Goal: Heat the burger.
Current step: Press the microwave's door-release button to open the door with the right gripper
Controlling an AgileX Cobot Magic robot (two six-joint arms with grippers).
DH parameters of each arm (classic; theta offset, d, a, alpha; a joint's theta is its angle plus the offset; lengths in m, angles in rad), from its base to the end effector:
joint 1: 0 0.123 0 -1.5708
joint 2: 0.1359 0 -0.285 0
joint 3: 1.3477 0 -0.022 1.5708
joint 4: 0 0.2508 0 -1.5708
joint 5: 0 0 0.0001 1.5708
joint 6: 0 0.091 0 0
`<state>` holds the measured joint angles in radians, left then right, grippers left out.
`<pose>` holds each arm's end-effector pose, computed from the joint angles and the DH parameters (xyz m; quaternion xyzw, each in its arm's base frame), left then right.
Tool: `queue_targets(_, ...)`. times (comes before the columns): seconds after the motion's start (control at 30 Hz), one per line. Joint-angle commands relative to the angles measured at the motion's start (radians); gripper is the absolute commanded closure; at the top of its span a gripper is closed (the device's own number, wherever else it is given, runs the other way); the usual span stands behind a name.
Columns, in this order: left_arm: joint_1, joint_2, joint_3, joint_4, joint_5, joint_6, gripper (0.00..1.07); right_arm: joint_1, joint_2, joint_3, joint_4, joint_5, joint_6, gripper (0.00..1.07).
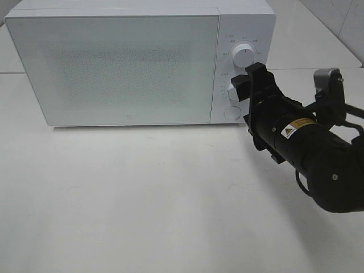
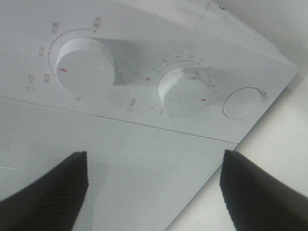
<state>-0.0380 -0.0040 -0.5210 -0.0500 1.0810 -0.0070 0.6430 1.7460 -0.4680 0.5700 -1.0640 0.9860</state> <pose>-0.0090 -0.0037 0.2815 0.0147 0.8516 -0.0367 0.5227 0.2492 0.1331 0.1533 0.3839 0.6644 0.3966 0.5038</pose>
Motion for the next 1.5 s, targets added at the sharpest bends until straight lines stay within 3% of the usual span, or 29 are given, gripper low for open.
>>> queue_targets(0.03,-0.001,-0.017,0.005,-0.004,-0.008,-0.001,0.07,-0.002,-0.094,0.001,-0.016,0.152,-0.194,0.34)
queue_targets(0.47,-0.001,-0.017,0.005,-0.004,-0.008,-0.001,0.07,-0.002,-0.288,-0.008,-0.010,0.559,-0.711,0.34)
queue_targets(0.73,-0.001,-0.017,0.005,-0.004,-0.008,-0.001,0.07,-0.002,-0.336,-0.098,-0.012,0.928,-1.041,0.34)
queue_targets(0.8,-0.001,-0.017,0.005,-0.004,-0.008,-0.001,0.07,-0.002,-0.337,-0.164,-0.034,1.106,-1.139,0.34)
queue_targets(1.0,-0.001,-0.017,0.005,-0.004,-0.008,-0.001,0.07,-0.002,-0.337,-0.232,-0.120,1.251,-1.132,0.34)
queue_targets(1.07,-0.001,-0.017,0.005,-0.004,-0.008,-0.001,0.07,-0.002,-0.343,-0.302,-0.242,1.413,-1.107,0.34)
queue_targets(1.17,-0.001,-0.017,0.005,-0.004,-0.008,-0.001,0.07,-0.002,-0.356,-0.346,-0.315,1.527,-1.078,0.34)
queue_targets(1.5,-0.001,-0.017,0.005,-0.004,-0.008,-0.001,0.07,-0.002,-0.501,-0.400,-0.490,1.721,-1.026,0.34)
